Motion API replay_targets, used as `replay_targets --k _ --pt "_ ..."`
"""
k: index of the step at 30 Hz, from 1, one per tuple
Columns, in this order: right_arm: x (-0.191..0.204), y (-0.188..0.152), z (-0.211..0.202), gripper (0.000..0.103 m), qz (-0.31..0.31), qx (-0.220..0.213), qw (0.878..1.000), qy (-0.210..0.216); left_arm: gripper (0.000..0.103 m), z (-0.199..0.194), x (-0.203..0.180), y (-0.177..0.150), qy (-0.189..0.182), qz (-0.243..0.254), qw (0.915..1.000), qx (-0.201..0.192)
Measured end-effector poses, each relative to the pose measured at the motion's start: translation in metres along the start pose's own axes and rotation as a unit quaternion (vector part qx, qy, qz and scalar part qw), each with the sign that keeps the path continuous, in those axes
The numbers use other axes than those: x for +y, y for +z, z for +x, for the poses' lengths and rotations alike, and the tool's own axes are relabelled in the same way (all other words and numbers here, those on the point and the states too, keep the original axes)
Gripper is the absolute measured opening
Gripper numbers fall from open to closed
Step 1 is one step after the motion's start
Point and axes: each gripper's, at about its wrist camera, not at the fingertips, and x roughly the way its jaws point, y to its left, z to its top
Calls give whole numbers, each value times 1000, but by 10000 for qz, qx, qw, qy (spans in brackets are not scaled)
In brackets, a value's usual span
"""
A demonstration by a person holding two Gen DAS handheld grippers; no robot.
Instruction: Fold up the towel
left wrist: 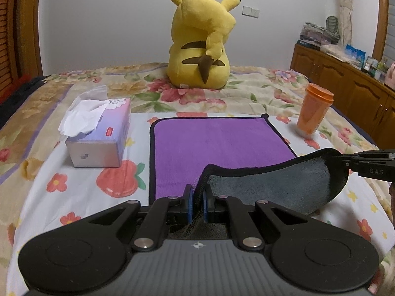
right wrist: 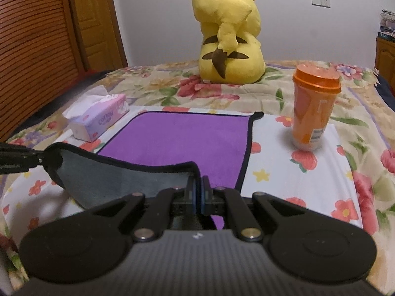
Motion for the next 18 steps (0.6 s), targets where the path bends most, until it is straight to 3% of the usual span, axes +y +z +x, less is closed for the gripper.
replay_targets --k 18 --pt "-2 10 24 4 -196 -79 9998 -8 10 27 9 10 127 -18 9999 -4"
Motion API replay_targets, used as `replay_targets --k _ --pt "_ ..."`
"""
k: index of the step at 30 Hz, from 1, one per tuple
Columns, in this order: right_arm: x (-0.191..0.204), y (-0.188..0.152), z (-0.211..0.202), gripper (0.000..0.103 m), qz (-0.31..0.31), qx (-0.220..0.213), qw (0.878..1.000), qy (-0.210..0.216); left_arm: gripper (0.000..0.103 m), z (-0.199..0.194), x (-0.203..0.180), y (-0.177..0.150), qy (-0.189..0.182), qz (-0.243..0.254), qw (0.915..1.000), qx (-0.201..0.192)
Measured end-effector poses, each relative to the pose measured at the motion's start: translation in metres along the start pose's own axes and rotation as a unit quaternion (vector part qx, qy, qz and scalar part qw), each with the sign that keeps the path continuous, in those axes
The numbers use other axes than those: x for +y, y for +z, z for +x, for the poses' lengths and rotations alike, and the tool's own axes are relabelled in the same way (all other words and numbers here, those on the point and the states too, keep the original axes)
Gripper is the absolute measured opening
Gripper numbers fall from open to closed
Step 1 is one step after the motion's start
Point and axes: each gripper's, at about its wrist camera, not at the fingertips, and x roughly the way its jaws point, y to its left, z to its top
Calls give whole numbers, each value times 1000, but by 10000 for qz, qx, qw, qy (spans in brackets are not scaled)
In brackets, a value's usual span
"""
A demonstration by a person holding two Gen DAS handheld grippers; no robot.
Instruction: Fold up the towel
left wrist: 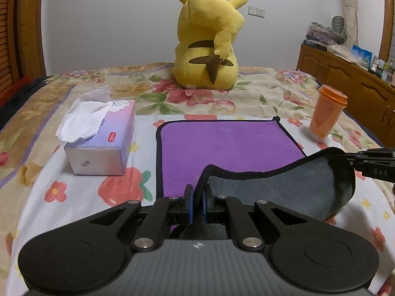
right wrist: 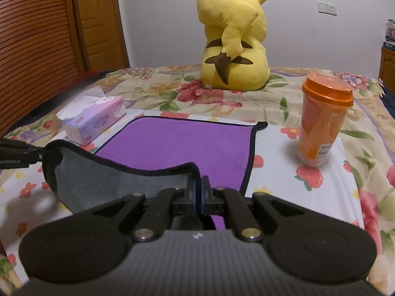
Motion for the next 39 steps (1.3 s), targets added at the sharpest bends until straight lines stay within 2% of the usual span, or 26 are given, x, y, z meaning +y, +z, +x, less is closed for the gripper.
replay_targets --k 23,39 --pt "-5 1 36 5 -212 105 9997 -76 10 30 3 7 68 -28 10000 37" --pt "-18 26 32 4 65 -259 9996 -5 10 31 16 30 79 -193 9996 -209"
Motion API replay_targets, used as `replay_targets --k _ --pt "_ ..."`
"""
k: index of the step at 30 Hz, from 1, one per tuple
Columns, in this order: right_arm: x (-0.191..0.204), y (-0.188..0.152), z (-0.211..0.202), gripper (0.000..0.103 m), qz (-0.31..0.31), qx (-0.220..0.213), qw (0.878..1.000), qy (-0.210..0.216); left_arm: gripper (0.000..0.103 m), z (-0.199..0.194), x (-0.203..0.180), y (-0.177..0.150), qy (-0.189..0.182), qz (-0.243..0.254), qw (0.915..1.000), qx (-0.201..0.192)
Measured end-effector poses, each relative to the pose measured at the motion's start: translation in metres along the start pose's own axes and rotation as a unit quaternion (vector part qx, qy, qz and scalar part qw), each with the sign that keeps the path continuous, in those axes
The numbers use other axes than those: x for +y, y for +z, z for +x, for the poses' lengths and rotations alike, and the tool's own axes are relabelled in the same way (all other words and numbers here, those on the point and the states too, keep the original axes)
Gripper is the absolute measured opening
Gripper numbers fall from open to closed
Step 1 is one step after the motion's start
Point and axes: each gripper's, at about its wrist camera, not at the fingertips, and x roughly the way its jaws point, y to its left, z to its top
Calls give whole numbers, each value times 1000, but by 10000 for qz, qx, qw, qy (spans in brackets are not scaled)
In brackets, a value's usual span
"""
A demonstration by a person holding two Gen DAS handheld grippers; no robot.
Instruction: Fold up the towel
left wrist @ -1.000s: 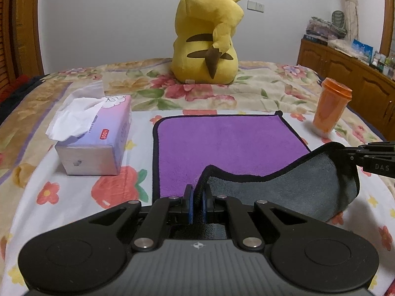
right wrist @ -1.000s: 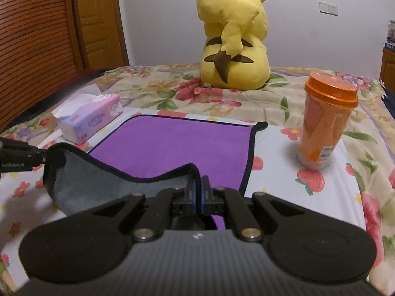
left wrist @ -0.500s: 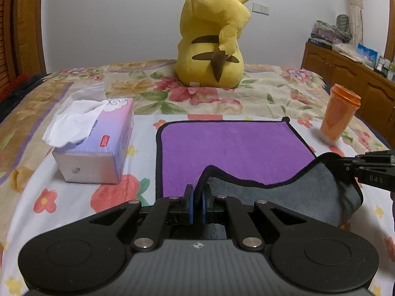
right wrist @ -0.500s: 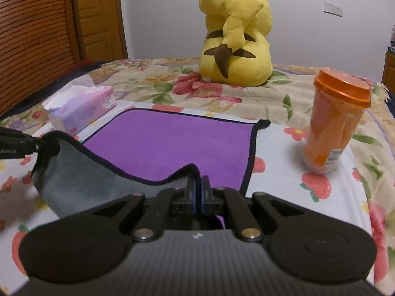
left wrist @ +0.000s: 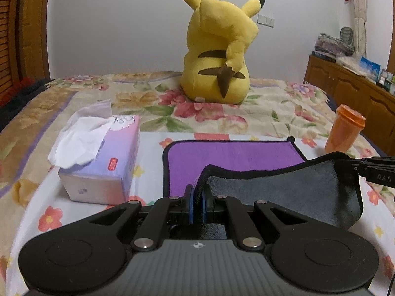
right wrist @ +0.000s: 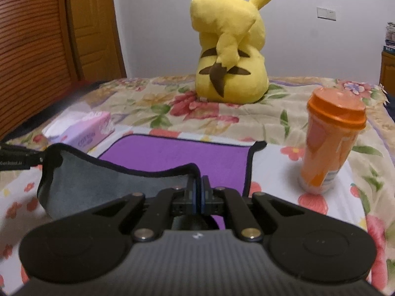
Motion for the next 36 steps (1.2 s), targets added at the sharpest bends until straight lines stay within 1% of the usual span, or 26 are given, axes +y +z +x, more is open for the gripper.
replay_targets --k 4,9,14,20,25,28,36 --pt "-5 6 -2 4 152 -52 9999 16 10 0 -3 2 9 22 10000 -27" --pt "-4 13 -5 4 17 -163 9999 43 10 0 -4 10 3 34 9999 -101" --pt "-4 25 -5 4 -86 -282 9995 64 10 5 -4 25 -1 72 9998 -197" --pt "-9 37 4 4 -164 -336 9993 -1 10 17 -6 44 -43 102 9994 -331" --pt "-11 46 14 4 -319 -363 9988 -73 10 30 -6 51 24 181 9992 -366" --pt "-14 50 22 4 -385 -357 9985 -137 10 39 -3 56 65 124 9992 -387" --pt "-22 53 41 4 -415 -371 9982 -232 10 62 1 63 169 194 9989 -381"
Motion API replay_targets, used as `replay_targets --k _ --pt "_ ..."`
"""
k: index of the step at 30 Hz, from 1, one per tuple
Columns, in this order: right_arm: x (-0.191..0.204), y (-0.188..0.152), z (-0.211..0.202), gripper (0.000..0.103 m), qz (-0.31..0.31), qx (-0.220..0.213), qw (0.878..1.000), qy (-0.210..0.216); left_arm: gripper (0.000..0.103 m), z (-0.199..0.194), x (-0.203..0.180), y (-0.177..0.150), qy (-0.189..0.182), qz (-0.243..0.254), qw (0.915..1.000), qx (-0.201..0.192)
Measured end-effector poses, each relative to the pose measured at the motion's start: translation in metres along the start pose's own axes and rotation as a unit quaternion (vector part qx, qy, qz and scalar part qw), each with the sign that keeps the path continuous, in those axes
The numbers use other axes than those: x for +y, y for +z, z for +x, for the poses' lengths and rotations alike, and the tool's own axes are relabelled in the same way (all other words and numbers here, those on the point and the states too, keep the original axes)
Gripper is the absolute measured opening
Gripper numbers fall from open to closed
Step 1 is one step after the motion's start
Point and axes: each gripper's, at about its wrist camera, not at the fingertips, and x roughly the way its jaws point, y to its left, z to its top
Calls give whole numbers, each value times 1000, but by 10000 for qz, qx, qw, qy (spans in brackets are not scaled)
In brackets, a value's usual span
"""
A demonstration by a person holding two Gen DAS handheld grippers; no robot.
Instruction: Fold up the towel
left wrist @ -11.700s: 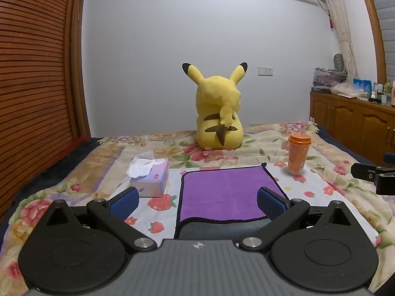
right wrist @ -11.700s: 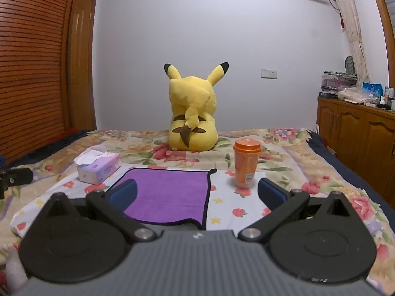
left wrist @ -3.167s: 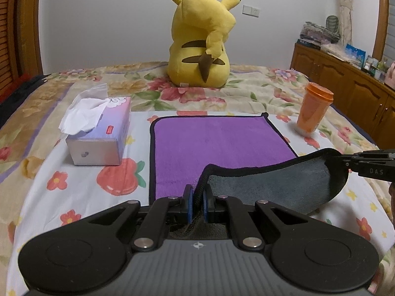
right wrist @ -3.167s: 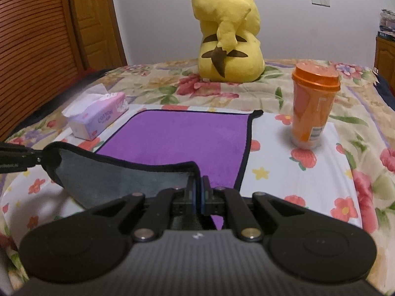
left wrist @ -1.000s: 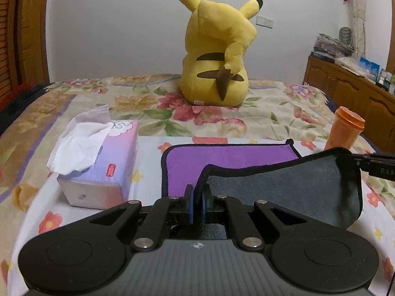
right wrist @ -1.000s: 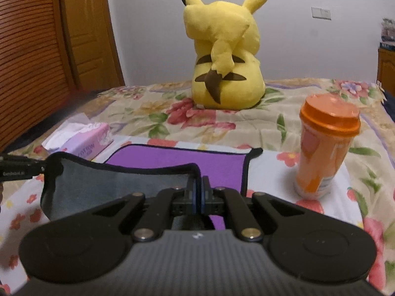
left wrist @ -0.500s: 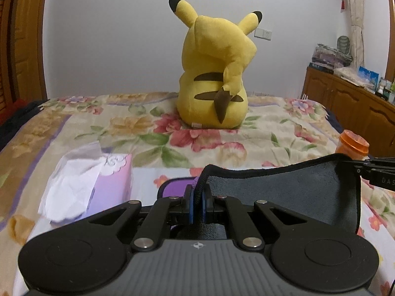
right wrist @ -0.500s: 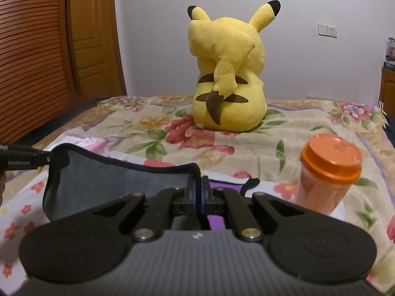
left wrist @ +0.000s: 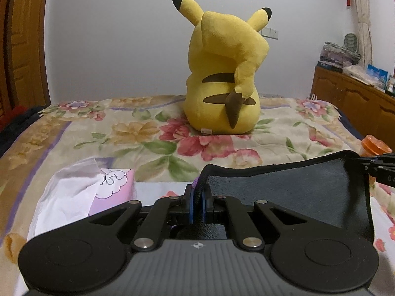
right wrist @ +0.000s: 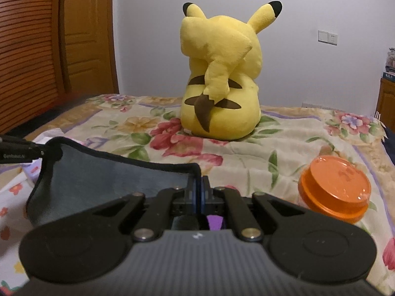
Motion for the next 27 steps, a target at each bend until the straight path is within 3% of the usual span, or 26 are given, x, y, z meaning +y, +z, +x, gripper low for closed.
replay_targets --k 9,18,24,27 --pt "-4 -6 24 4 -8 6 10000 -99 10 35 0 -3 85 60 9998 195" --pt "-15 -31 60 4 51 459 9986 -249 11 65 -3 -22 177 243 9984 477" --pt "-12 -38 72 5 -48 650 9973 -336 14 75 1 -23 332 318 9969 640" --pt "-10 -38 74 5 -116 677 9969 -380 25 78 2 -22 383 349 9963 688"
